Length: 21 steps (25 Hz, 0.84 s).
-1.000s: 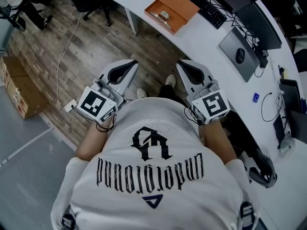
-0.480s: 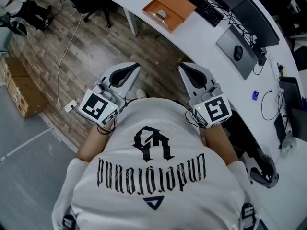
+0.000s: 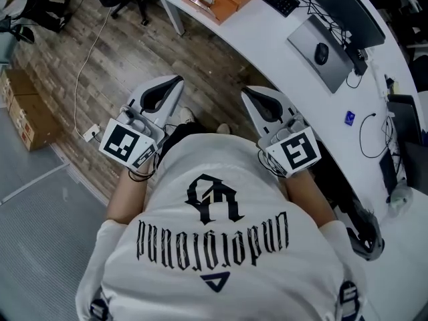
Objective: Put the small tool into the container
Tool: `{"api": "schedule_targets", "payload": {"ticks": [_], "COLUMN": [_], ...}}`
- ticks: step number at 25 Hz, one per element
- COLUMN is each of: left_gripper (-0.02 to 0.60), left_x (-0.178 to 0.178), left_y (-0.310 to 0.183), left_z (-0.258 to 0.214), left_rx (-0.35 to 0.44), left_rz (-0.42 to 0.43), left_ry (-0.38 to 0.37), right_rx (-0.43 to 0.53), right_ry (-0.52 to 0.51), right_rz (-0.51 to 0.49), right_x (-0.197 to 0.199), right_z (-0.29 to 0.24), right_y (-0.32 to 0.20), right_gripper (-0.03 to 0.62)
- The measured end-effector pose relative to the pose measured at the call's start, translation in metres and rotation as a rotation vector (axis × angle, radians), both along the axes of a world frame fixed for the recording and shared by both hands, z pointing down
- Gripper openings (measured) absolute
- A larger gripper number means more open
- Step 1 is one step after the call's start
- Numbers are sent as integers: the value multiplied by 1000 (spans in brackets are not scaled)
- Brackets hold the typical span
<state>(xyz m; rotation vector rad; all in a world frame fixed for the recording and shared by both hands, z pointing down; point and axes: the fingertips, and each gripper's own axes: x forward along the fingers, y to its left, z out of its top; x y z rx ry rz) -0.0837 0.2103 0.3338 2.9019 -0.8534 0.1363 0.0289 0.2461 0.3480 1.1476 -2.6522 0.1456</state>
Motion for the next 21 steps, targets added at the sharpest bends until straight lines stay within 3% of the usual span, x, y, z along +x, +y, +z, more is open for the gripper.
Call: {"api": "schedule_targets", "payload": {"ticks": [9, 21], "left_gripper": [14, 14], "left_x": [39, 58], "left_y": [46, 59], "left_z": [15, 14], "left_rx": [-48, -50], "left_rz": [-14, -23], "left_ry": [-8, -6], "right_rx": [-9, 5], "right_ry": [-1, -10], "right_rz": [-21, -26], "right_x": [37, 55], "right_z": [6, 2], "right_y": [32, 37], "right_gripper": [15, 15]}}
